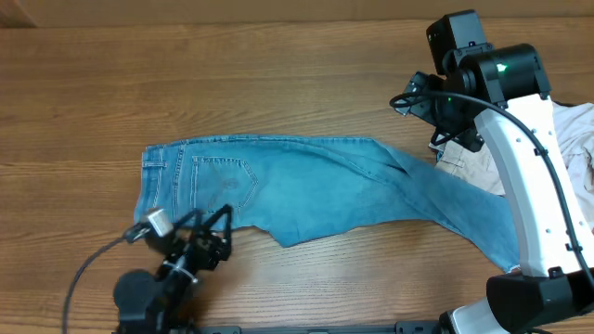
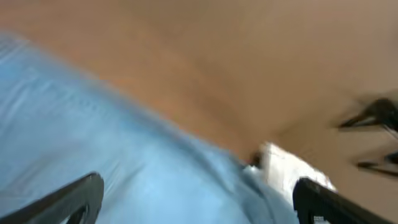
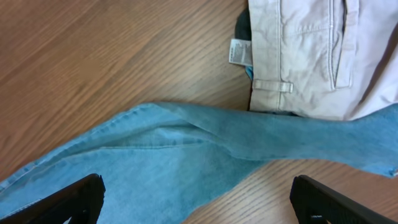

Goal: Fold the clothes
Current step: 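Lay the jeans flat and release, raising the right gripper, then grasp the jeans waistband with the left gripper and pull it left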

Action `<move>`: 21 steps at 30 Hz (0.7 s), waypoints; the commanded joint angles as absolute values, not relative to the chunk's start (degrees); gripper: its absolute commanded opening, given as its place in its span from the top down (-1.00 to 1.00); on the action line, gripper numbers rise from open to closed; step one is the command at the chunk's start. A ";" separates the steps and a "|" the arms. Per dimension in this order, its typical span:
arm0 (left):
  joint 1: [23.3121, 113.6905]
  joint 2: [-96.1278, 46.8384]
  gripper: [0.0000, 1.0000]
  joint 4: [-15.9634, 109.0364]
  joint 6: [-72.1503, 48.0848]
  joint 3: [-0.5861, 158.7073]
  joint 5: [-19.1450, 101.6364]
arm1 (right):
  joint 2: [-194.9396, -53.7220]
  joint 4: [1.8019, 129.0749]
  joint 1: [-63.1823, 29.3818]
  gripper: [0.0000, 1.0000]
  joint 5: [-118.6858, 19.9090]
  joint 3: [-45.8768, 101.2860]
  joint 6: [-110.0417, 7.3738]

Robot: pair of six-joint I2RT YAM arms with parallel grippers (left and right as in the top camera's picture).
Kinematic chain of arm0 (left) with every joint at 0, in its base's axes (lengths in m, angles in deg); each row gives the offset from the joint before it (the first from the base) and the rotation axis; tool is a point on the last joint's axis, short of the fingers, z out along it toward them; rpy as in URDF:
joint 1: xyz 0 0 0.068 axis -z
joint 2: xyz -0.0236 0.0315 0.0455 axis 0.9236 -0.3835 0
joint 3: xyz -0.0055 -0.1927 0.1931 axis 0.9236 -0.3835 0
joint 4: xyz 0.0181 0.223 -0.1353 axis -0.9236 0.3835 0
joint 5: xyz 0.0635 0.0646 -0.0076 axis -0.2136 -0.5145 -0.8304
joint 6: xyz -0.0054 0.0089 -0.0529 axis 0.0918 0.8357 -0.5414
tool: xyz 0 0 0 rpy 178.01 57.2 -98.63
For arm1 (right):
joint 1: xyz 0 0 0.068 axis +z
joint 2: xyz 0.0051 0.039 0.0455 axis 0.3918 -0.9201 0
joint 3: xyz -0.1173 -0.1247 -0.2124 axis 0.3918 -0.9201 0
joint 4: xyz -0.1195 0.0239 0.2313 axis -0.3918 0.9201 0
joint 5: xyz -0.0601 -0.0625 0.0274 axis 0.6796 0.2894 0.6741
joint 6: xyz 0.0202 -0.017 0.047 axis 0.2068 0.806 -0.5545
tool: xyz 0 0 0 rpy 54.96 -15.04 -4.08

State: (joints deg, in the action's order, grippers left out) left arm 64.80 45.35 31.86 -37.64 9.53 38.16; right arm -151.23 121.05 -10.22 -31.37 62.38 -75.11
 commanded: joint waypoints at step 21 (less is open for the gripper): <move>64.45 -23.61 -1.00 40.06 -50.60 26.30 10.23 | -150.83 119.70 -10.18 -1.00 -34.12 61.77 -75.07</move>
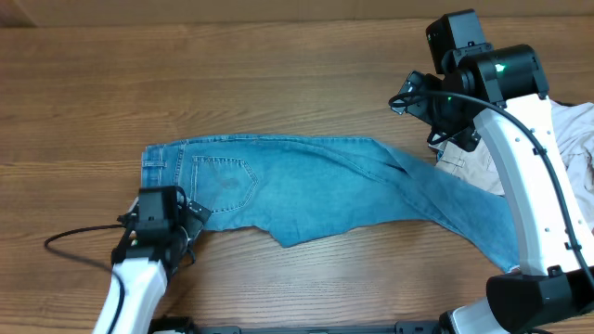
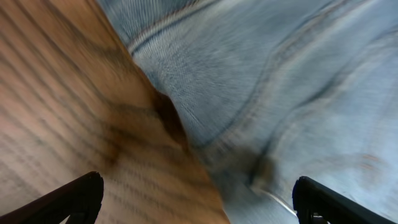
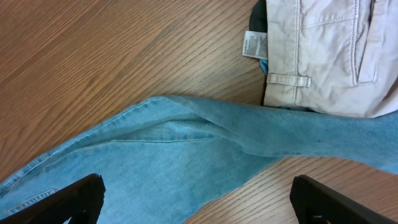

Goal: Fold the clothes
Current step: 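Grasp the jeans waistband with the left gripper and pull it left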

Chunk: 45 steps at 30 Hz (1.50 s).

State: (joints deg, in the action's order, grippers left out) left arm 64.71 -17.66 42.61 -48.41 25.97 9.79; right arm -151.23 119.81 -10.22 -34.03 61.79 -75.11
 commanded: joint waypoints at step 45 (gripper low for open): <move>27.46 -35.39 0.91 26.79 -41.79 52.29 24.00 | -150.88 121.60 -2.11 -1.00 -37.90 61.77 -74.63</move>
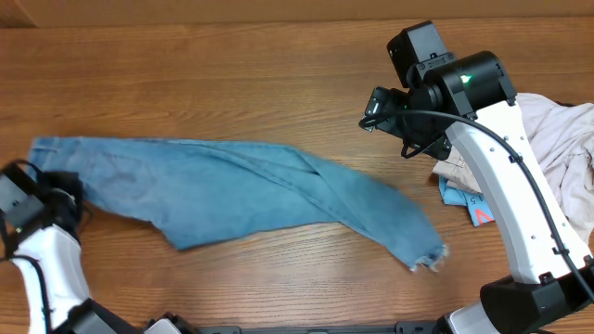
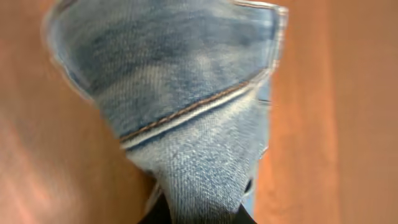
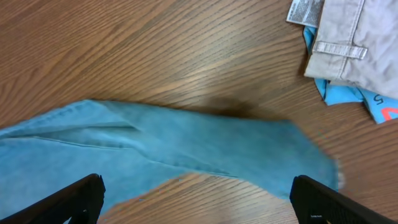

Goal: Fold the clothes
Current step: 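Grasp the jeans waistband with the left gripper and pull it left, then move the right gripper down to grasp the frayed jeans leg hem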

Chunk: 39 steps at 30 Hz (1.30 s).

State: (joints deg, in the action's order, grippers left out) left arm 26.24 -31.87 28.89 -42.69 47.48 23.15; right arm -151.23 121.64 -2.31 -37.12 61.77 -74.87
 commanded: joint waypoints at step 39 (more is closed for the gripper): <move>38.83 -17.77 -1.00 63.66 -18.91 78.91 41.97 | -120.89 129.69 -6.20 -1.00 -33.88 48.61 -105.74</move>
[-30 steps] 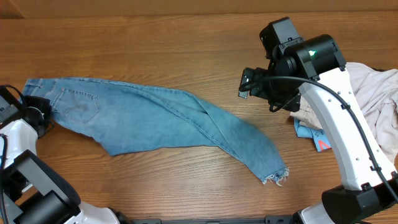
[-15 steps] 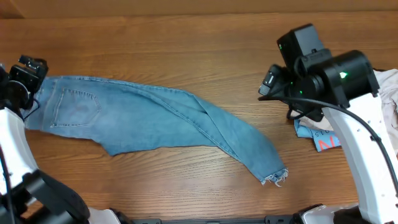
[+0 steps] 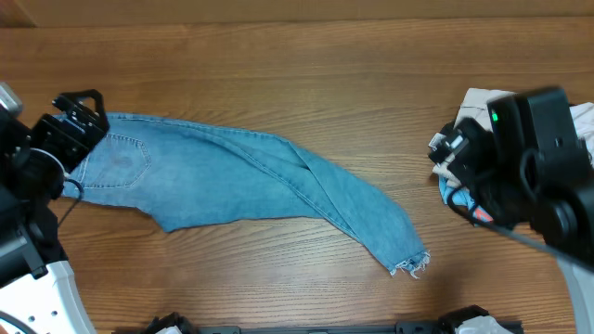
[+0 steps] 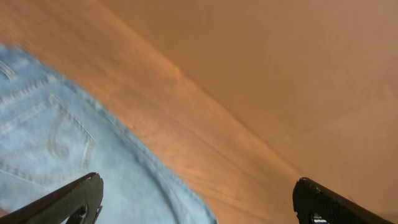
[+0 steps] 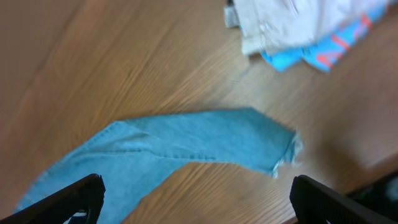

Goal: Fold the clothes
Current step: 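Move the right gripper down to grasp the frayed jeans leg hem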

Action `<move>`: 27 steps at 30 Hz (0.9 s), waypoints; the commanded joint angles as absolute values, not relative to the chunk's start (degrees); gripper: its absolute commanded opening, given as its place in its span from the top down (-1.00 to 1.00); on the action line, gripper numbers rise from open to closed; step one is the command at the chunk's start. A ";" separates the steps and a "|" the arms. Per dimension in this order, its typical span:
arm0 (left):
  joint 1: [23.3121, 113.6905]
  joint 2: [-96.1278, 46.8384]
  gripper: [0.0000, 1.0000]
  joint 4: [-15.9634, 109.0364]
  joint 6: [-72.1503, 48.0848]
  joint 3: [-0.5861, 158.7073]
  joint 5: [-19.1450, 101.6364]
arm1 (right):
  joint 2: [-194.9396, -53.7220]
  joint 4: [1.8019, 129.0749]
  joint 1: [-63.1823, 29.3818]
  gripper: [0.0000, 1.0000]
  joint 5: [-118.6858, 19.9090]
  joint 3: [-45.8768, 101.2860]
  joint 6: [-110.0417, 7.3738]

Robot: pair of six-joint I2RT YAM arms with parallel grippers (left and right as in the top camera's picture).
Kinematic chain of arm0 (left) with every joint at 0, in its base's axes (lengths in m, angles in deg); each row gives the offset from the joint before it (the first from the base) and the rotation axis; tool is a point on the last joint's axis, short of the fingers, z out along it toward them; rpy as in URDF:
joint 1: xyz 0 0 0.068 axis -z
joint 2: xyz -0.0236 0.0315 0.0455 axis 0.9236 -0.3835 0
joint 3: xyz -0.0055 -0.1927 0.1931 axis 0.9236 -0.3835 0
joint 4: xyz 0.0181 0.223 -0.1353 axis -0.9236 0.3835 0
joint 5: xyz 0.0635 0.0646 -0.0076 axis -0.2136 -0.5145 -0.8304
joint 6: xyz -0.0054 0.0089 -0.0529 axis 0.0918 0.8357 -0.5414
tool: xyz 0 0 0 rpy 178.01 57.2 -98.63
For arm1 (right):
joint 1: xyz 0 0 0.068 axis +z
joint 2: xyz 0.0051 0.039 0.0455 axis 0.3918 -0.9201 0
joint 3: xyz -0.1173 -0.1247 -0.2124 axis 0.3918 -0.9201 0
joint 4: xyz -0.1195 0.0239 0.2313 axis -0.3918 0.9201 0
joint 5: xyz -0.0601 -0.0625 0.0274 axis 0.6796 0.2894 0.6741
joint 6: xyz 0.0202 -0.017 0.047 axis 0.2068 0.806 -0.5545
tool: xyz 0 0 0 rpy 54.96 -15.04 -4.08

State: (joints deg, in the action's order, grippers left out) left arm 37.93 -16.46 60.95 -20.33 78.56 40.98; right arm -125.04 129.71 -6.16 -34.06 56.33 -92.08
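Observation:
The blue jeans [image 3: 241, 181] lie flat across the wooden table, waist and back pocket [image 3: 125, 158] at the left, frayed hem [image 3: 408, 264] at the right front. My left gripper [image 3: 79, 113] hovers over the waist end, open and holding nothing. The left wrist view shows the pocket [image 4: 50, 137] below the wide-apart left gripper [image 4: 196, 199]. My right arm [image 3: 529, 172] is raised high at the right. In its wrist view the right gripper [image 5: 196, 199] is open, far above the jeans leg [image 5: 186, 149].
A pile of beige trousers [image 5: 292, 22] and a blue garment with red print [image 3: 464, 195] lies at the right edge, under my right arm. More pale cloth [image 3: 585, 125] sits at the far right. The hem lies close to the table's front edge.
My left gripper was shut on the waist at the far left; now it is open above it. The waist lies further right and back. My right arm has moved right and risen.
The jeans first lay mid-table with one leg reaching the pile at the right, my left gripper open near the waist. Then it sat at the waist's near corner. Later it held the waist at the far left, the leg clear of the pile. Now the jeans lie released.

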 commanded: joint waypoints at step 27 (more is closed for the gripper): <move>38.90 -28.00 -1.00 75.18 -17.53 78.89 37.11 | -114.37 80.49 -2.44 -1.00 -57.60 -20.52 -113.87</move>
